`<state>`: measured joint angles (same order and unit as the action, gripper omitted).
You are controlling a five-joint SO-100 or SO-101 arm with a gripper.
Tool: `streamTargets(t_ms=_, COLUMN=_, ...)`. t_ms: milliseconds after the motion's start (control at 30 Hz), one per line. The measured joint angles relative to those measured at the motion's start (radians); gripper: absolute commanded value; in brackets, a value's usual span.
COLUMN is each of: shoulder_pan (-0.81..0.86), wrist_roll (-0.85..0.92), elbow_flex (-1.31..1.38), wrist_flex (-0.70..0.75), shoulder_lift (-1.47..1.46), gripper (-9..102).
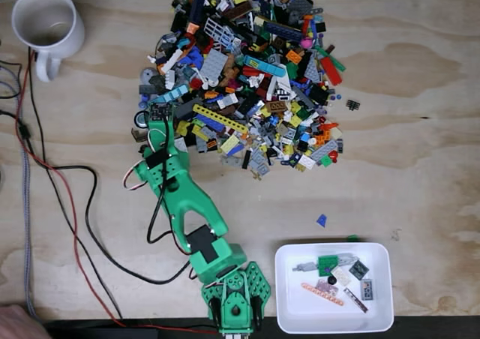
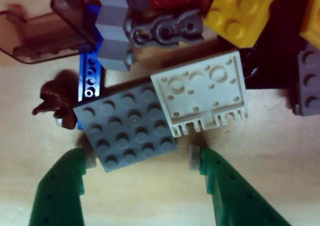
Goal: Find the closest Lego and put it in the bin.
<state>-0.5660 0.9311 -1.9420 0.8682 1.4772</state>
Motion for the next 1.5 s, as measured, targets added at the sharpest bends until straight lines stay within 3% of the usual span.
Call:
streamTargets(t_ms=667, shoulder_pan=-0.020, wrist_roll=0.049, elbow_flex=0.080, wrist_flex=-0.003, shoulder_lift=-0.060, gripper=14)
streamTargets(t_ms=1000, shoulder_pan=0.003, wrist_roll=0.043, elbow_flex=0.225, wrist_flex=0.252, shoulder_lift=0.000, gripper=14)
streamTargets(t_ms=1333, shoulder_pan=0.295, wrist_roll=0.086, elbow_flex=0.374, wrist_flex=0.571, shoulder_lift=0.230, gripper=15)
streamTargets(t_ms=1500, shoulder_pan=0.663, wrist_roll=0.163, elbow_flex=0.310, wrist_flex=0.641, shoulder_lift=0.396, gripper=15)
